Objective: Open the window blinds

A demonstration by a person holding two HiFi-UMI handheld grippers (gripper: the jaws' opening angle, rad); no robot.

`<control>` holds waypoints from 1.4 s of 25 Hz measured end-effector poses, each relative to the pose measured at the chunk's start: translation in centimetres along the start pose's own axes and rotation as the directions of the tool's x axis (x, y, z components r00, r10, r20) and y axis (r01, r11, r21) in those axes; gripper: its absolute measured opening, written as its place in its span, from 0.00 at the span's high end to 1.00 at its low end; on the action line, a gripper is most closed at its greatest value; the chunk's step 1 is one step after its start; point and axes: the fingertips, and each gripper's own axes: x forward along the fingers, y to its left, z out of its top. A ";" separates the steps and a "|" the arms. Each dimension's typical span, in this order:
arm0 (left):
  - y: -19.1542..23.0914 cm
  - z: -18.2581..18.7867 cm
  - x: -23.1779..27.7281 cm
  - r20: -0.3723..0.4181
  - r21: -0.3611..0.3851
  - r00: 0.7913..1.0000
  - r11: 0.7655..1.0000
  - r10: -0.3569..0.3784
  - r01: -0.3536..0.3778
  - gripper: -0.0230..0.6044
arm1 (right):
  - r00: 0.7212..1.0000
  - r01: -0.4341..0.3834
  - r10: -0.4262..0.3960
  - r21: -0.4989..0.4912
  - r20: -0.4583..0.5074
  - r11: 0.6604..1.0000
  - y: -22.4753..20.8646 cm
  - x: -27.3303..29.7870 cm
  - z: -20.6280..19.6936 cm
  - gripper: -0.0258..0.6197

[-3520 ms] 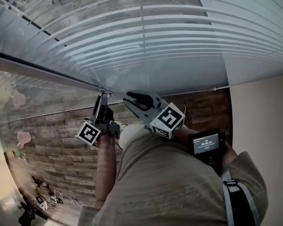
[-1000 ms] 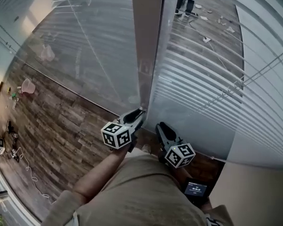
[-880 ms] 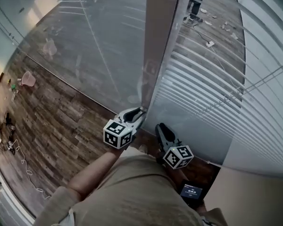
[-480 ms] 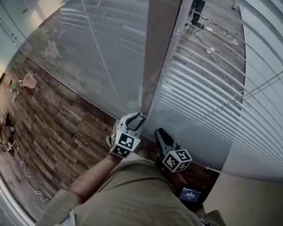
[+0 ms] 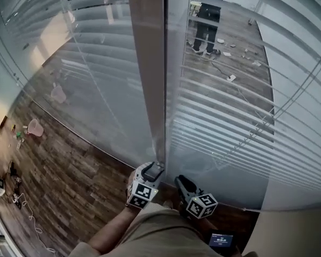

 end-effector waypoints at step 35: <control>0.7 2.7 -0.3 0.018 0.176 0.986 0.970 0.168 -0.169 0.75 | 1.000 0.012 -0.013 0.003 0.029 1.000 -0.1 -0.5 0.9 0.84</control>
